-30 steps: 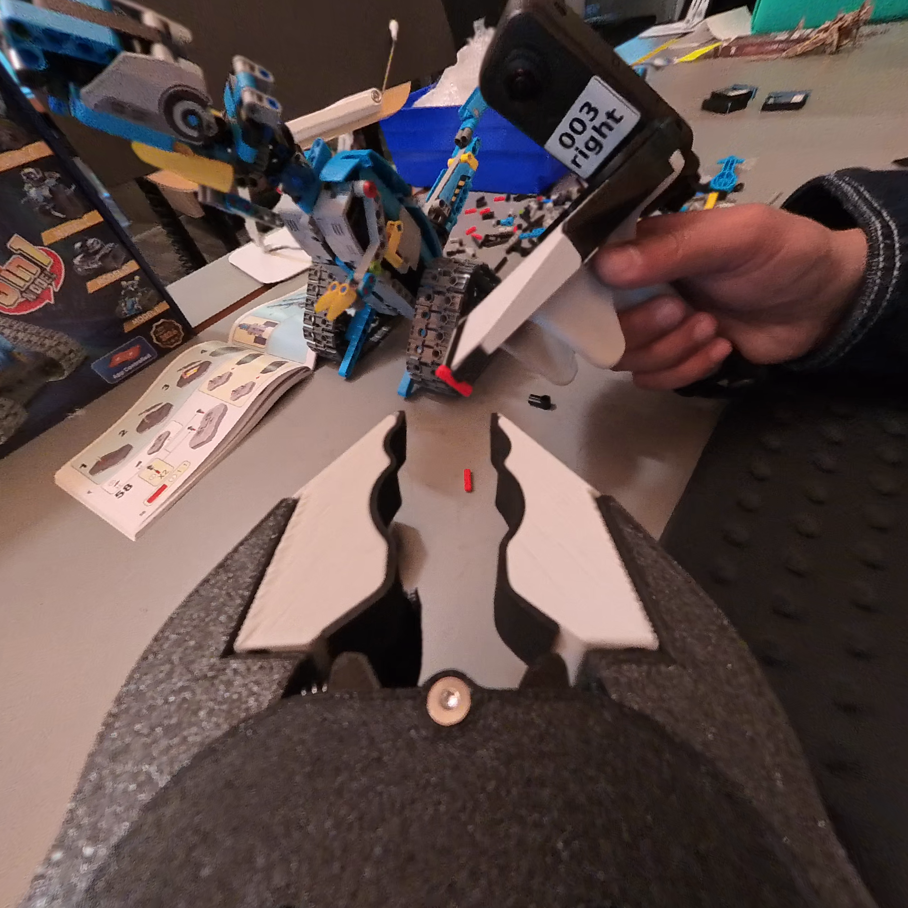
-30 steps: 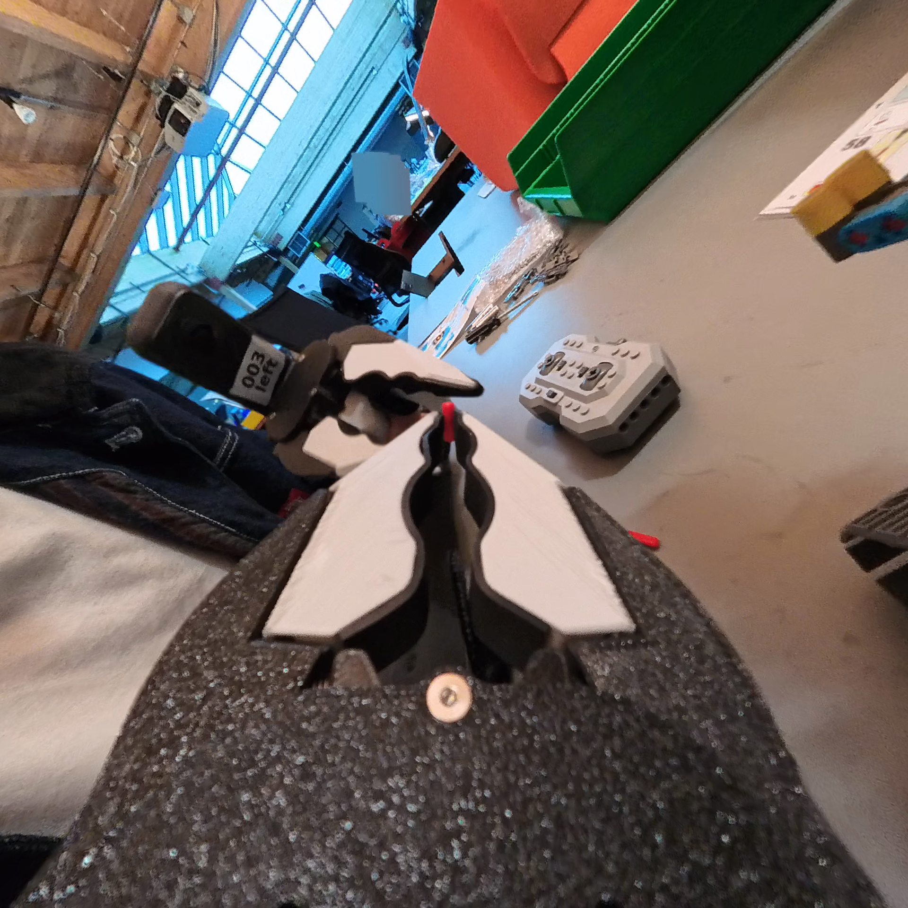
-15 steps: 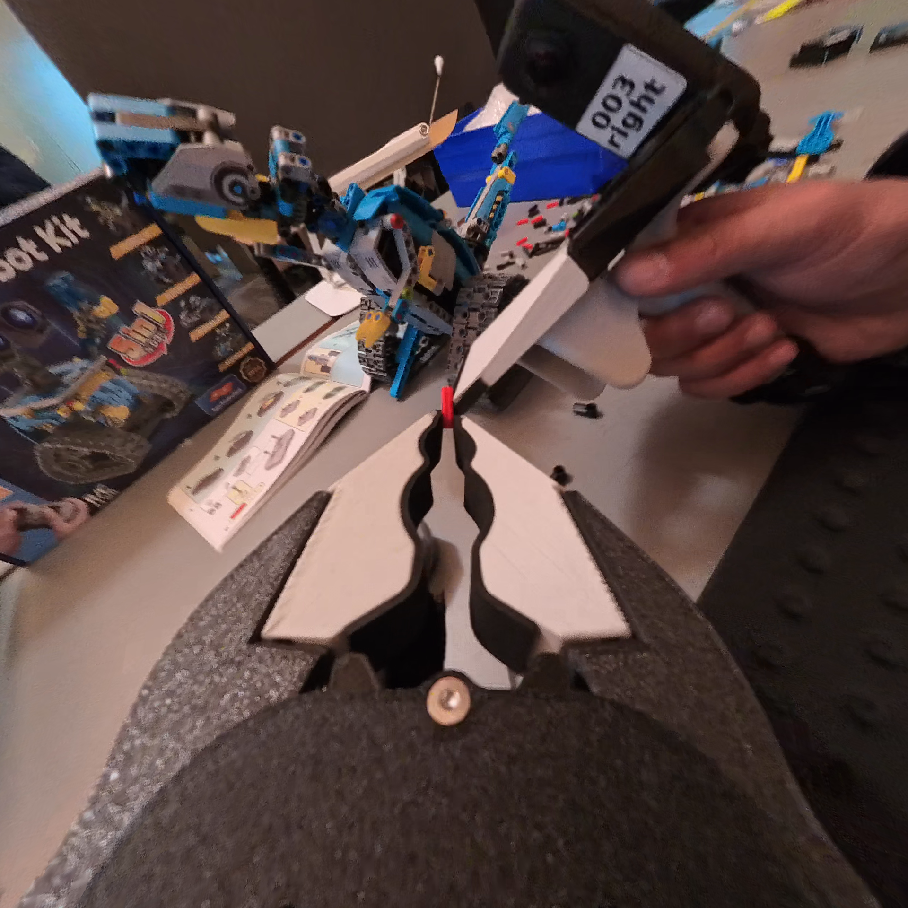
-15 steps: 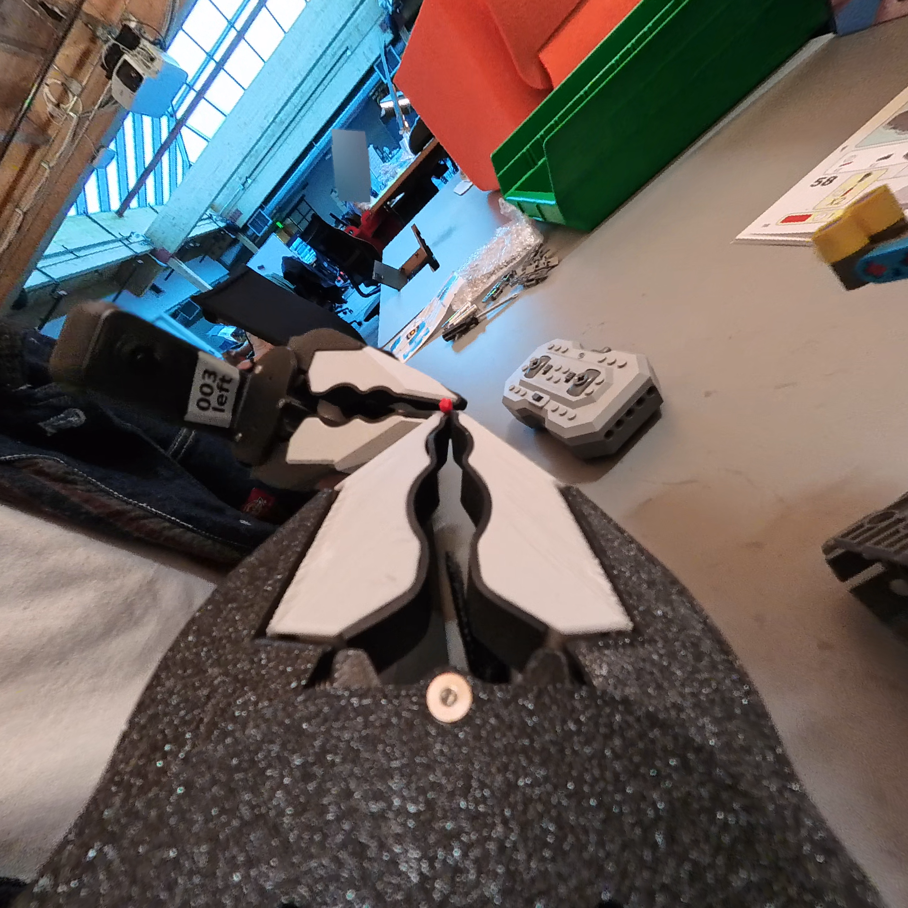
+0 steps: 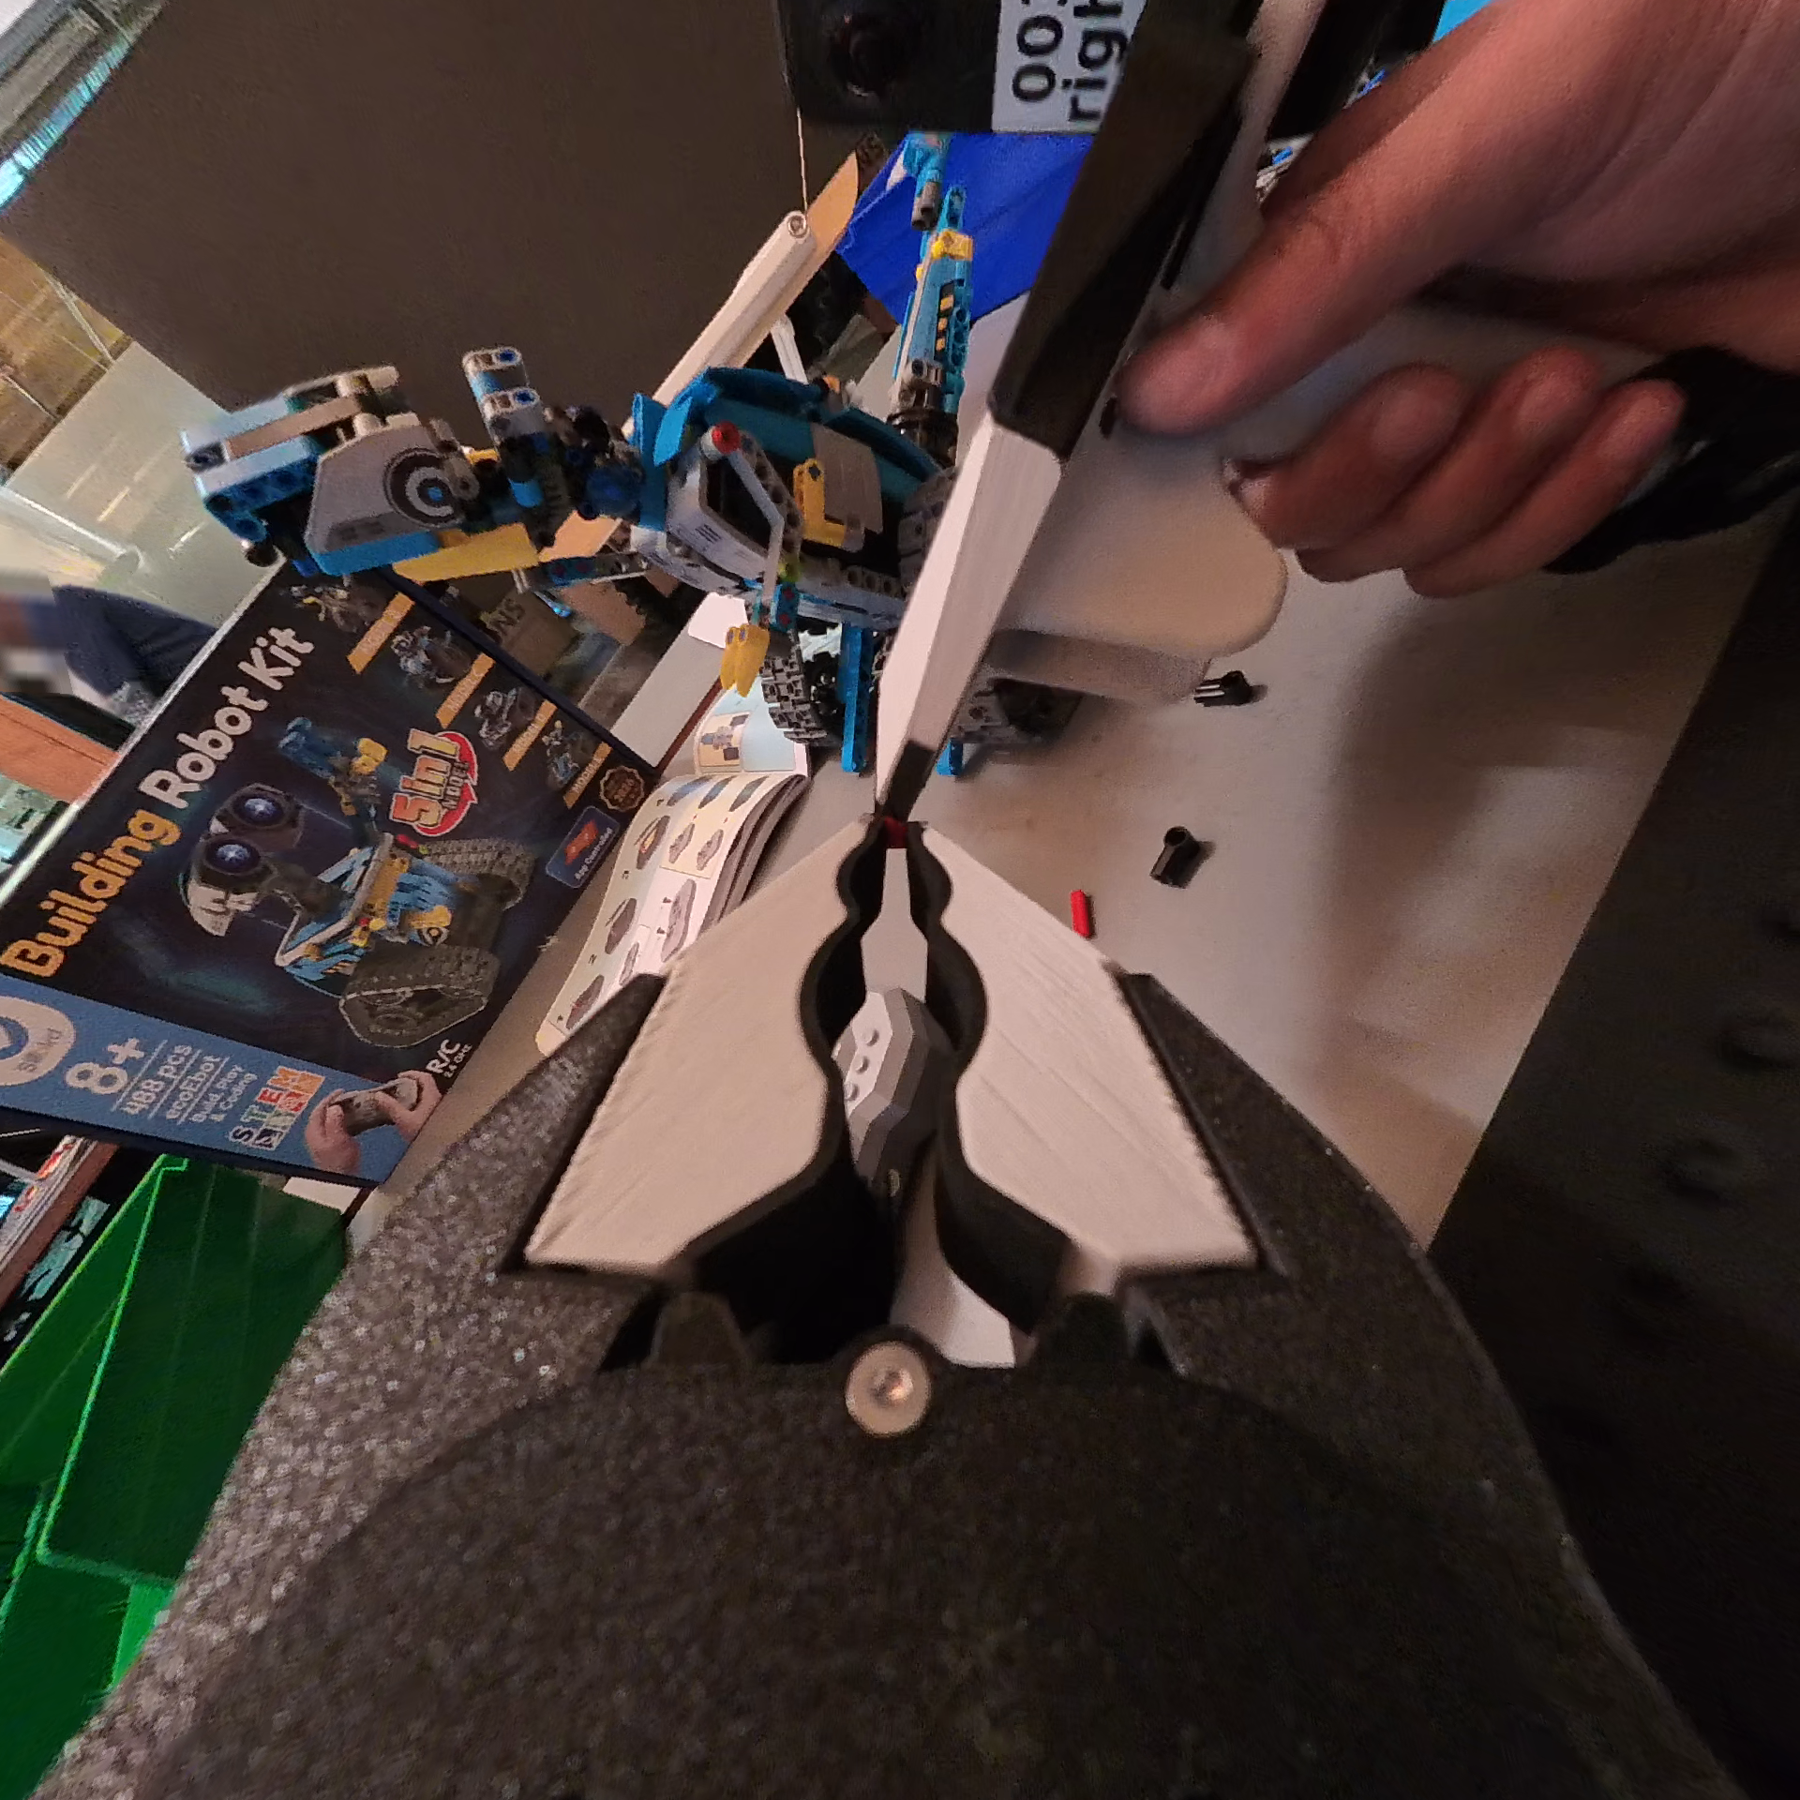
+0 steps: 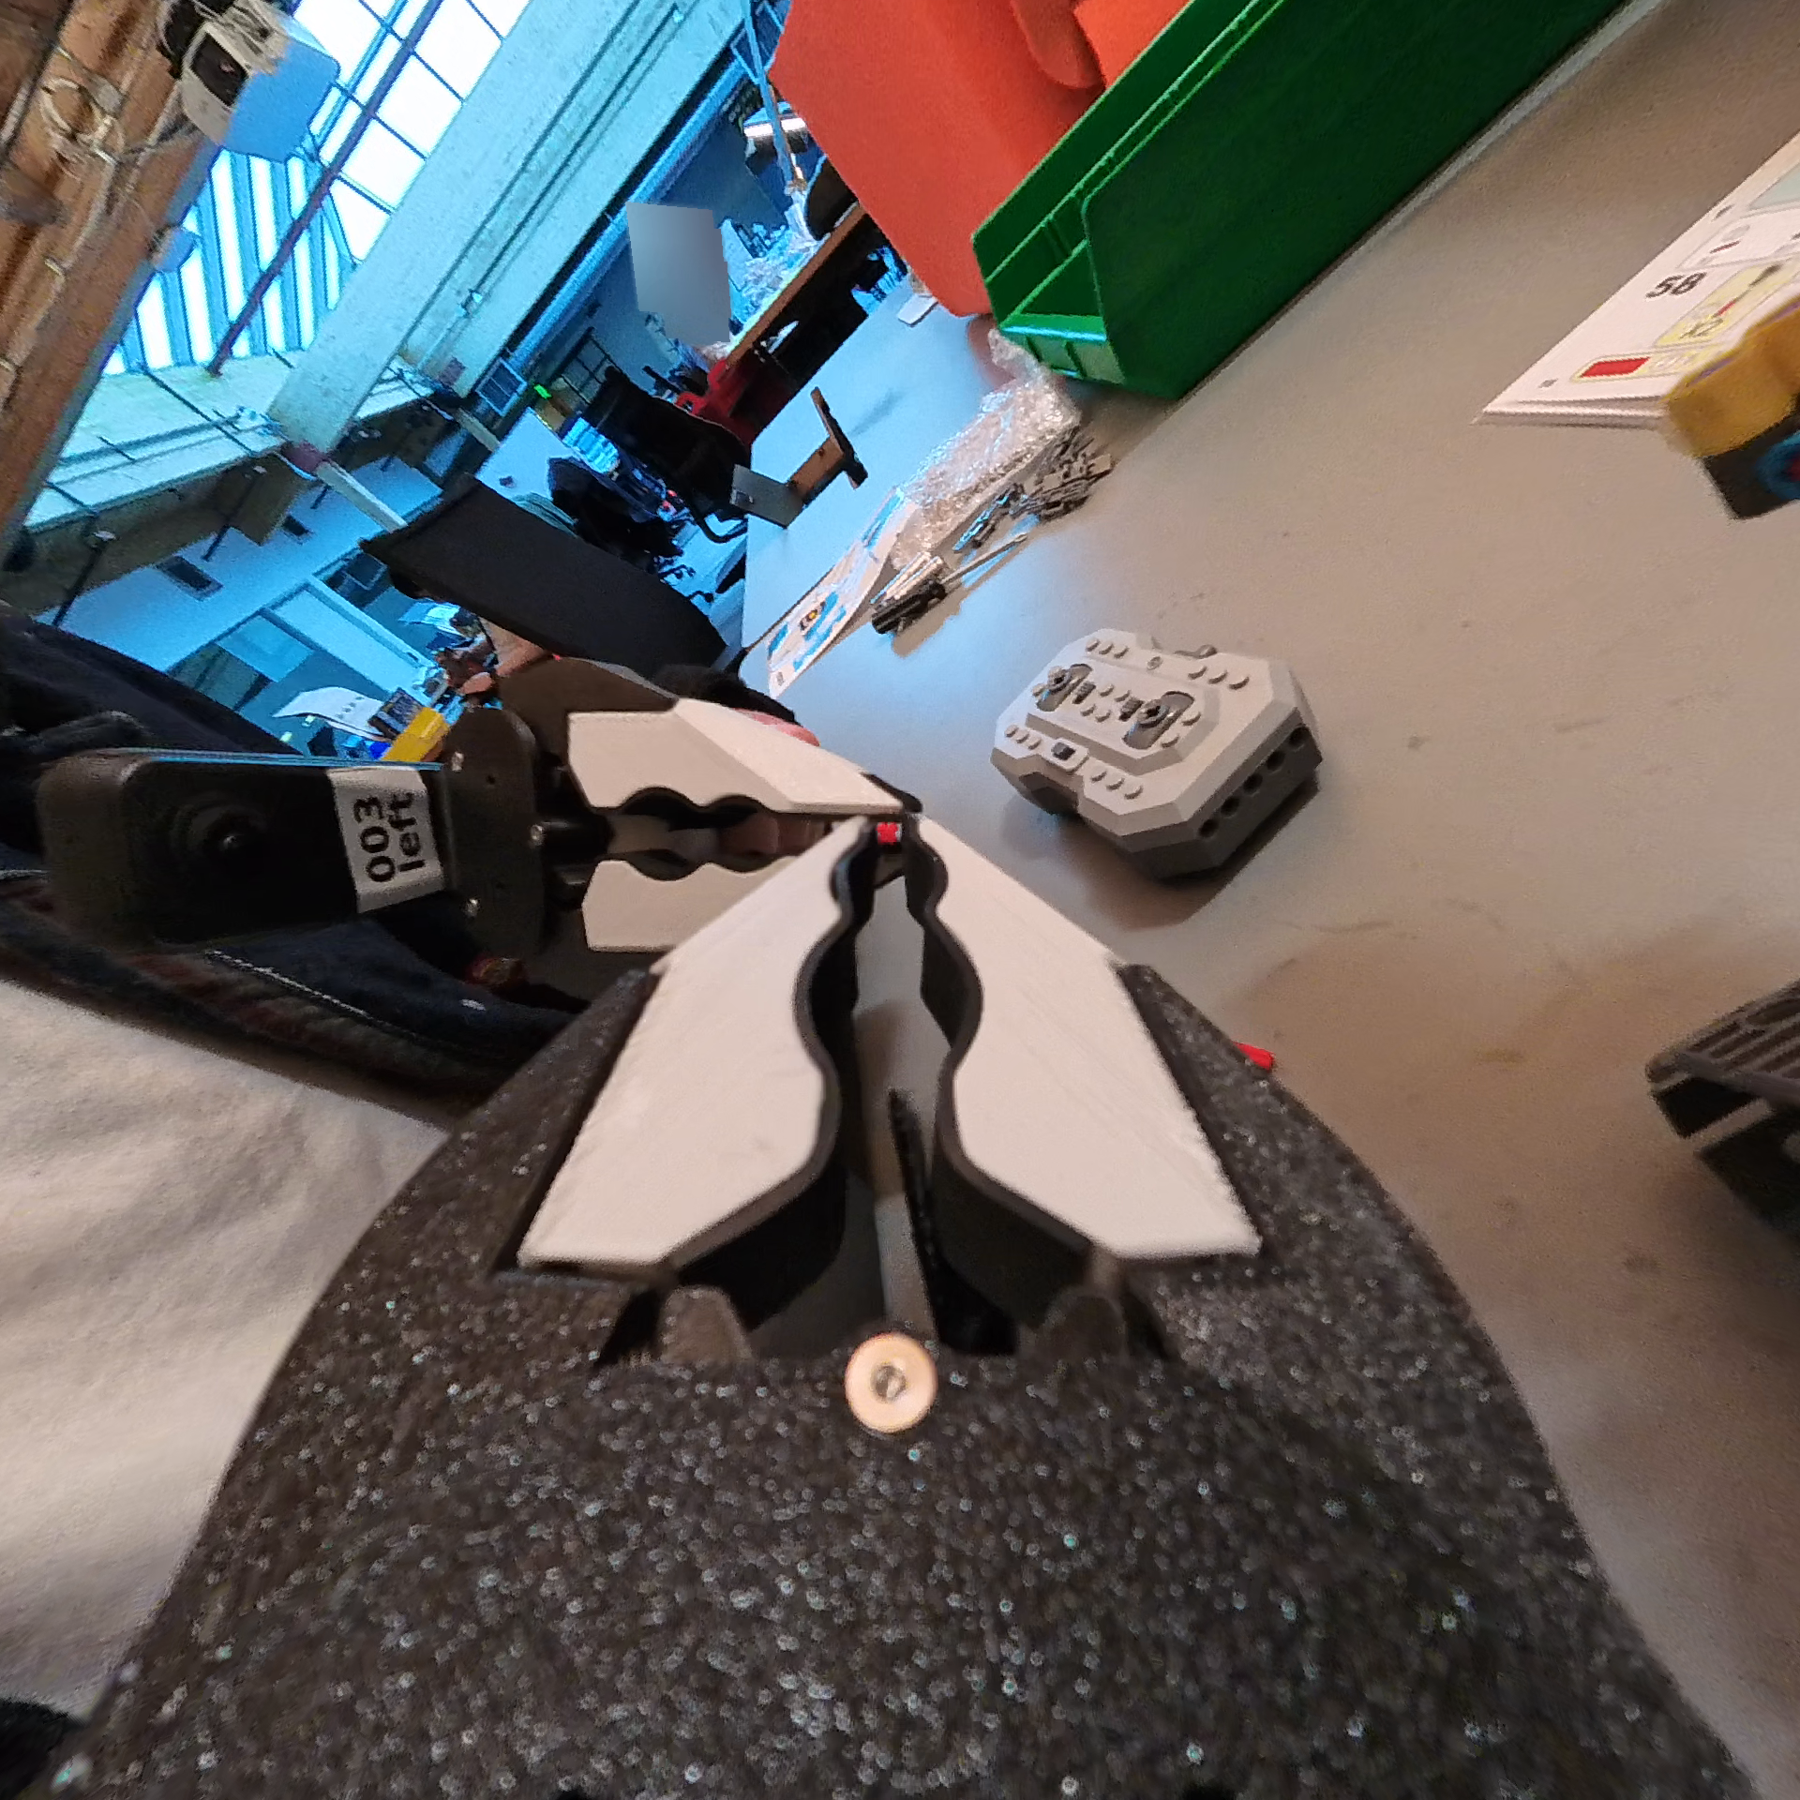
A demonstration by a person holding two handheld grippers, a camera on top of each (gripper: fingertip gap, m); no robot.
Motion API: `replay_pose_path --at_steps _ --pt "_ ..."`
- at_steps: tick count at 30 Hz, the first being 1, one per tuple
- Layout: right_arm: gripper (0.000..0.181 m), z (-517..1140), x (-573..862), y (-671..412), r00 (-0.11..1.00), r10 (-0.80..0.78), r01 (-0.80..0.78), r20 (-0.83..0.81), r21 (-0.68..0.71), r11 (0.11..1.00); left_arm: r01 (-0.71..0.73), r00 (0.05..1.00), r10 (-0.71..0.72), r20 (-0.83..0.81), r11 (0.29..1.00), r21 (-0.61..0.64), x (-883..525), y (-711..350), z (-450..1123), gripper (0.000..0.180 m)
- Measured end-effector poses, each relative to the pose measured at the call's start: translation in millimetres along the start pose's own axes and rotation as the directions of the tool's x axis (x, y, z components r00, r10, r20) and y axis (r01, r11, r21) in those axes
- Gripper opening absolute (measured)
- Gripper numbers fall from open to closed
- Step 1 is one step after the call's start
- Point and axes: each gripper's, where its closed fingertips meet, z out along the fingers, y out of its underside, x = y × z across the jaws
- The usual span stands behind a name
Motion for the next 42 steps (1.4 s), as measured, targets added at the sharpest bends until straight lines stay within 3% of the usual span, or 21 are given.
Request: replay_pose_path --at_steps 3,7,9,11,13,22,26,32,34,35,37,38,40,42 --pt "0.003 1 3 4 0.998 -0.041 0.039 -0.043 -0.028 0.999 -0.025 1.000 0.025 -0.004 0.999 -0.022 2 4 1 0.002" --pt "0.003 -7 10 5 0.958 -0.236 0.223 -0.160 -0.097 0.970 0.011 0.999 -0.014 -0.029 0.997 -0.080 7 10 6 0.003" --pt "0.003 -30 23 -2 0.920 -0.295 0.281 -0.257 -0.092 0.955 0.104 0.983 -0.122 -0.138 0.985 -0.136 18 18 7 0.025" --pt "0.003 -53 30 -3 0.901 -0.322 0.314 -0.291 -0.075 0.947 0.160 0.923 -0.216 -0.318 0.968 -0.194 39 21 5 0.030" --pt "0.003 -69 42 8 0.882 -0.328 0.307 -0.337 -0.114 0.945 0.132 0.862 -0.217 -0.457 0.969 -0.210 56 16 4 0.026" --pt "0.003 -86 45 11 0.868 -0.344 0.333 -0.357 -0.094 0.938 -0.139 0.722 -0.143 -0.677 0.928 -0.344 71 26 49 0.013" --pt "0.003 -91 43 3 0.878 -0.323 0.331 -0.352 -0.041 0.943 -0.151 0.638 -0.234 -0.733 0.896 -0.418 80 35 47 0.012" --pt "0.003 -94 41 0 0.910 -0.269 0.288 -0.316 0.011 0.958 -0.106 0.644 -0.261 -0.719 0.900 -0.422 85 34 50 0.005" --pt "0.003 -94 37 -2 0.905 -0.290 0.313 -0.311 0.025 0.950 0.084 0.677 -0.365 -0.640 0.901 -0.425 73 18 58 0.005" --pt "0.003 -93 32 -4 0.904 -0.310 0.335 -0.296 0.039 0.941 0.263 0.632 -0.469 -0.617 0.879 -0.399 65 -1 57 0.005" --pt "0.003 -93 18 -13 0.892 -0.359 0.396 -0.276 0.093 0.914 0.619 0.428 -0.669 -0.607 0.707 -0.342 42 -42 47 0.005" --pt "0.003 -94 9 -21 0.877 -0.391 0.439 -0.279 0.133 0.889 0.728 0.334 -0.719 -0.610 0.608 -0.317 31 -54 40 0.005" --pt "0.003 -92 -16 -34 0.841 -0.478 0.531 -0.252 0.222 0.818 0.833 0.243 -0.736 -0.632 0.493 -0.253 20 -67 25 0.005" --pt "0.003 -84 -31 -36 0.834 -0.505 0.549 -0.222 0.245 0.799 0.878 0.236 -0.719 -0.654 0.446 -0.174 11 -73 9 0.005"
